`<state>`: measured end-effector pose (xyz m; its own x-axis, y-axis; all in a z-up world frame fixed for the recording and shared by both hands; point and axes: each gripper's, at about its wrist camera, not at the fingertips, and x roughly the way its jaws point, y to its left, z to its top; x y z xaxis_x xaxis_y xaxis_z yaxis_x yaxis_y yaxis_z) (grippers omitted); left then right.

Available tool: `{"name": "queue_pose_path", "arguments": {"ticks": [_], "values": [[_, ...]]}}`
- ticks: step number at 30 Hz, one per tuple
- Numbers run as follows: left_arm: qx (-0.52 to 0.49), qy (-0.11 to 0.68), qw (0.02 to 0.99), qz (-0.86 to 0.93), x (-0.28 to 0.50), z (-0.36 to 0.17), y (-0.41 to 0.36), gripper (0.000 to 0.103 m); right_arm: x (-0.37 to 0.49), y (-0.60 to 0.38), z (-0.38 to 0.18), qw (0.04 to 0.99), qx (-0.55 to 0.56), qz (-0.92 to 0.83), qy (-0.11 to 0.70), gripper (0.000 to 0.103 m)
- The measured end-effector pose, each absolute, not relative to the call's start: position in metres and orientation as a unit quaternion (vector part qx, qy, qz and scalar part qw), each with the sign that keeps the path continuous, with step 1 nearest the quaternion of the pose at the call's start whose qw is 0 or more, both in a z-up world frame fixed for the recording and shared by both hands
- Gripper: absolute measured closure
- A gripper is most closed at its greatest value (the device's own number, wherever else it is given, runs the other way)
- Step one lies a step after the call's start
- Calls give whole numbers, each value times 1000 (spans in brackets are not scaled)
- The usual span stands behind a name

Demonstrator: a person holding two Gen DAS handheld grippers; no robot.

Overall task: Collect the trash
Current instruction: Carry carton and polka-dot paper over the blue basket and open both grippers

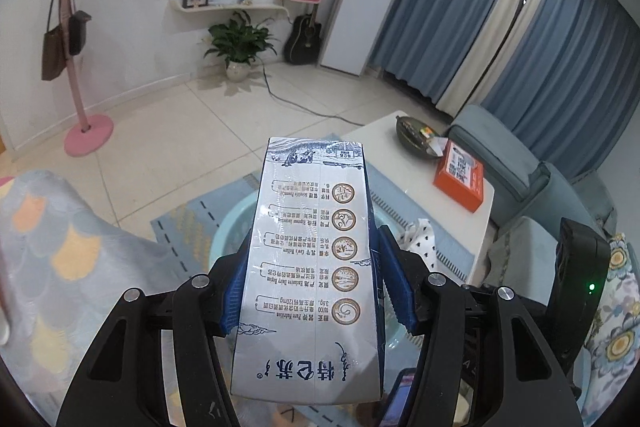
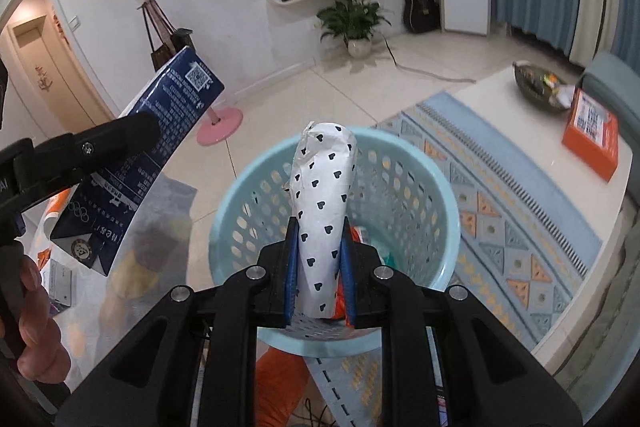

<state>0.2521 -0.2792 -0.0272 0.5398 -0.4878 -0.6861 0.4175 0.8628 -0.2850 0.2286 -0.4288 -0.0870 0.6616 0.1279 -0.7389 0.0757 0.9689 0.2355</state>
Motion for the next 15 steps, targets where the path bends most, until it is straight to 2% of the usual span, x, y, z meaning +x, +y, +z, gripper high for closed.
{"name": "queue_pose_path", "arguments": {"ticks": [15], "values": [[-36,422,869,-256,264,-47,-293,46,243,-438,-110,890,134,2,436,86]]}}
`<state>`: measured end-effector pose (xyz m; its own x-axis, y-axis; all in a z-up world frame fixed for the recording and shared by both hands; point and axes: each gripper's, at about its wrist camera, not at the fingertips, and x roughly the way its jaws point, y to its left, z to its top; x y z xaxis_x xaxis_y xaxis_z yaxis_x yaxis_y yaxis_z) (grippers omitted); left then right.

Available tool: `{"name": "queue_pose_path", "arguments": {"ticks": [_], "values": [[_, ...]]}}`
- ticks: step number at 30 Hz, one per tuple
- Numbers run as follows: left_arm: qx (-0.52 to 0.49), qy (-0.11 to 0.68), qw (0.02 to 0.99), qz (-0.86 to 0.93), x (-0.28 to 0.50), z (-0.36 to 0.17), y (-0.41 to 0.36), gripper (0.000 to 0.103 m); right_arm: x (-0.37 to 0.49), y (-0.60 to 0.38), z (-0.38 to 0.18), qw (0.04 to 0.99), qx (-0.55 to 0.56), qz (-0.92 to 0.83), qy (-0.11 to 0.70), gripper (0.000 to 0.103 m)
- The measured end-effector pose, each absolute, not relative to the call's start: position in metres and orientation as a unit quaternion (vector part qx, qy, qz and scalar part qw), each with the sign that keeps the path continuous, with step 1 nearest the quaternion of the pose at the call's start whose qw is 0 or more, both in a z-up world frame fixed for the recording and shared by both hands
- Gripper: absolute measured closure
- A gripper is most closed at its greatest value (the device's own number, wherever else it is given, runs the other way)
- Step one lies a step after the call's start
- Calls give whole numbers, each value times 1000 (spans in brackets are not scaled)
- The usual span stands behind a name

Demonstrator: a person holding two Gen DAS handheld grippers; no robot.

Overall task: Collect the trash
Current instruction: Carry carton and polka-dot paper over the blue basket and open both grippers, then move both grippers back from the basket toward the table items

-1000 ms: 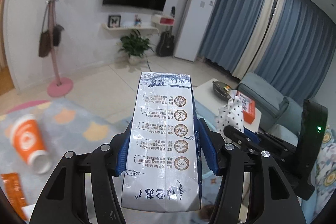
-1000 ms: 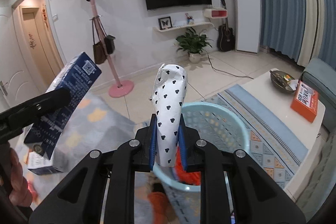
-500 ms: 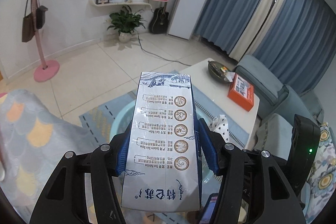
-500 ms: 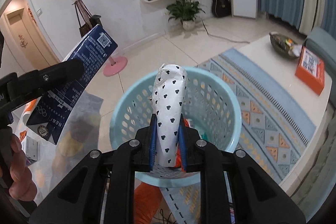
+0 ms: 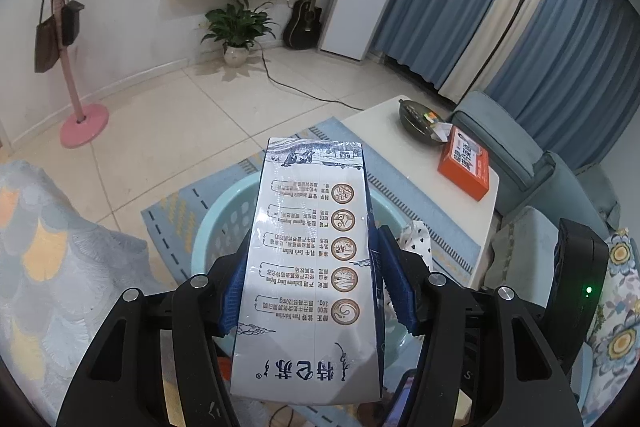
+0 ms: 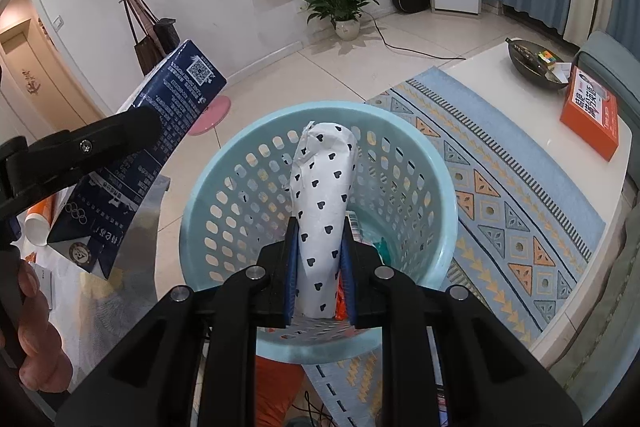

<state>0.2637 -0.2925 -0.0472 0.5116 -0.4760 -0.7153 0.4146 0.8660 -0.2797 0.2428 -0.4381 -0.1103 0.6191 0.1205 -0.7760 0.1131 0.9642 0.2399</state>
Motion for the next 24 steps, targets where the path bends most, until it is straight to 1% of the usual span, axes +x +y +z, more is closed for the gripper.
{"name": "queue_pose_path", "arguments": {"ticks": [1,3,4,6,7,16,24], "values": [[-36,422,869,-257,267,-46,-292,45,243,-438,-111,889,135,2,438,85],[-34,421,869,-259,266,-47,-293,38,244,-439,-112,888,137,2,438,77],[-33,419,870,-259,265,-47,-293,37,244,-439,-113,888,139,2,438,75],[-30,415,872,-259,261,-47,-295,34,244,-440,-112,889,141,1,436,62],[-29,413,872,-260,260,-47,-295,34,244,-440,-112,889,142,0,435,59],[-33,399,875,-272,246,-32,-289,33,237,-442,-99,896,137,-1,422,57],[-40,376,882,-281,225,-9,-274,33,222,-434,-75,907,130,8,401,56]]}}
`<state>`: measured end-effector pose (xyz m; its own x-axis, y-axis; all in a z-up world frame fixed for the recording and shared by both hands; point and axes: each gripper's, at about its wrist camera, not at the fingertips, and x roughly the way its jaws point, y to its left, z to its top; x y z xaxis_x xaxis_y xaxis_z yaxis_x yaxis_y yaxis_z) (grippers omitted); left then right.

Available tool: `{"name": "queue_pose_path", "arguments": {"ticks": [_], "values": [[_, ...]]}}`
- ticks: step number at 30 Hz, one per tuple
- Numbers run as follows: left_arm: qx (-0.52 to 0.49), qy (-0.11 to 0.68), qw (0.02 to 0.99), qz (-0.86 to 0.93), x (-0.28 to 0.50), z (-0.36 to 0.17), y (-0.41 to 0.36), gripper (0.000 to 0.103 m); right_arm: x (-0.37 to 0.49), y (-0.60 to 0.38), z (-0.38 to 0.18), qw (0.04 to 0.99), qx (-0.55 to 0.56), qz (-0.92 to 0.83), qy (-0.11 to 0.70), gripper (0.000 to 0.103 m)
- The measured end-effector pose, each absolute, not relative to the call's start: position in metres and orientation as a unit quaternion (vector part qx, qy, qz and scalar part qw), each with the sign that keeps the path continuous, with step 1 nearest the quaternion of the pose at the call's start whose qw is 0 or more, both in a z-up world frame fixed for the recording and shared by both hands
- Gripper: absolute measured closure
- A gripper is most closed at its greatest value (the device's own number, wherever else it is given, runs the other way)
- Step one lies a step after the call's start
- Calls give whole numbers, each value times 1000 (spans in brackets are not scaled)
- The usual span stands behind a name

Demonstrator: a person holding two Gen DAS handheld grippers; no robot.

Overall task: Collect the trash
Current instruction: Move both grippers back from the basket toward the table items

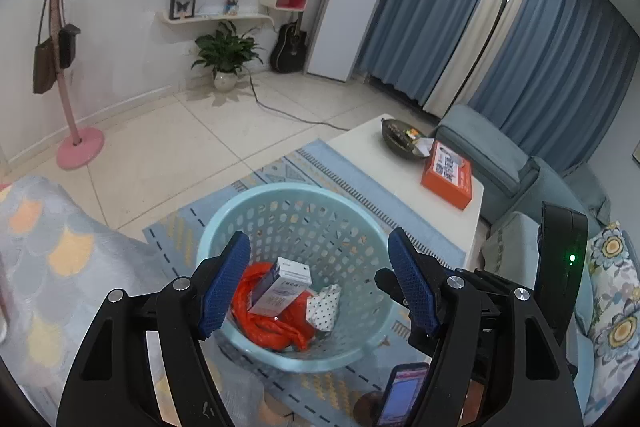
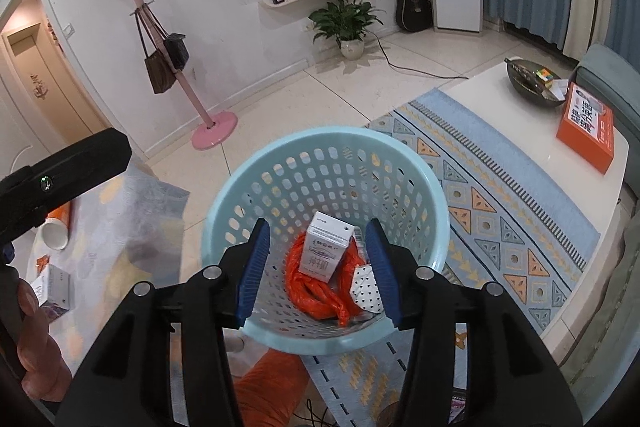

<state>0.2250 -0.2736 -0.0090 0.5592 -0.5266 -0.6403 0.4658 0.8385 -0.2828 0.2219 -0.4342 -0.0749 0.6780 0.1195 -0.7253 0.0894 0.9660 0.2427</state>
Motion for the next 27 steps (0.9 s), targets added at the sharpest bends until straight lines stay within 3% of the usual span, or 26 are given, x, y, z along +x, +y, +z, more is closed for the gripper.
{"name": "queue_pose_path", "arguments": {"ticks": [16,27], "values": [[-84,306,912,-259,158,47,-184,29,167,-382,3,938,100,54,329,44],[-120,264,939,-184,116,68,-77,26,138,-313,56,953,33,101,285,38]]}}
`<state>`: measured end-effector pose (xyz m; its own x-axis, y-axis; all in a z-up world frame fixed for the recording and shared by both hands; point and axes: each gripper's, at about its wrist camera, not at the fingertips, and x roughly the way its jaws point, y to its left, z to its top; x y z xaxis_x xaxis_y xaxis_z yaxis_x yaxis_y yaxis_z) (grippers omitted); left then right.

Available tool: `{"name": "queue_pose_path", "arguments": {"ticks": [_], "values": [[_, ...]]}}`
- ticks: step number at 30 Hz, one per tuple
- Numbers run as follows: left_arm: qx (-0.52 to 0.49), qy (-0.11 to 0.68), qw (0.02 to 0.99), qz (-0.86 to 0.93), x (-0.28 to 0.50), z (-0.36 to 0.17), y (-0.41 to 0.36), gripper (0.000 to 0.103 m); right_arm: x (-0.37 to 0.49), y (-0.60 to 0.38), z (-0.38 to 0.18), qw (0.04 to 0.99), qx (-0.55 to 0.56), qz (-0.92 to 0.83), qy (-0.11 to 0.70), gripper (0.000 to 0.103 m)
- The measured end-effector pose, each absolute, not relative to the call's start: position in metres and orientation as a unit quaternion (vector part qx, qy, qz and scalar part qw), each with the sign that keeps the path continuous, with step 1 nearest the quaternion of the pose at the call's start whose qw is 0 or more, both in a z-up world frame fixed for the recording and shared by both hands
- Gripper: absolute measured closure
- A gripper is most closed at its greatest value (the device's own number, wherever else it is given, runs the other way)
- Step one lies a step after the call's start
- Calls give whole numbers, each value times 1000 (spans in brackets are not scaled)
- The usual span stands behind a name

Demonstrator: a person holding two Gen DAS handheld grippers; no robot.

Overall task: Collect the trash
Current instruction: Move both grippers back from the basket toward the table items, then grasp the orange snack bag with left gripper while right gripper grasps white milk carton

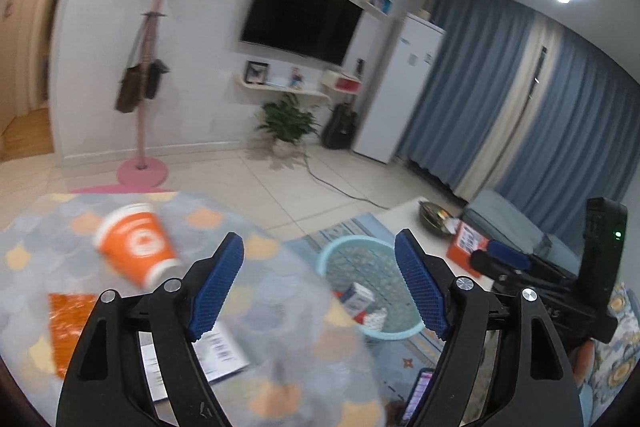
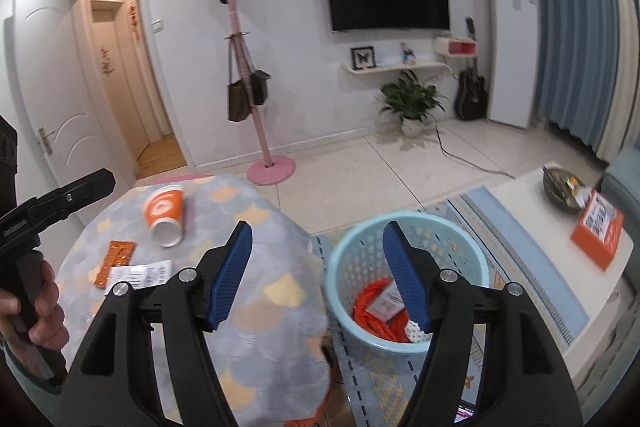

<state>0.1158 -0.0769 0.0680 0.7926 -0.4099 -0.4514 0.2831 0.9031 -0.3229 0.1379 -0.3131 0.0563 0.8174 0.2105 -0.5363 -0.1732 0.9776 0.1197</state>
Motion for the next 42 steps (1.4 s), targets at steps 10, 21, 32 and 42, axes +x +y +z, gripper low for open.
{"name": "queue_pose_path", "arguments": {"ticks": [10,21,32,42], "values": [[-141,280,946,-77,93,42,31,24,139,-235,45,942,30,167,290,34],[-195,375,906,-5,107,-30,130,23,164,-140,1,914,5,220,340,34],[-154,426,892,-12,111,-73,124,24,237,-92,-52,865,11,257,431,42],[-140,431,891,-18,119,-71,114,20,221,-91,-66,833,-24,296,467,45]]}}
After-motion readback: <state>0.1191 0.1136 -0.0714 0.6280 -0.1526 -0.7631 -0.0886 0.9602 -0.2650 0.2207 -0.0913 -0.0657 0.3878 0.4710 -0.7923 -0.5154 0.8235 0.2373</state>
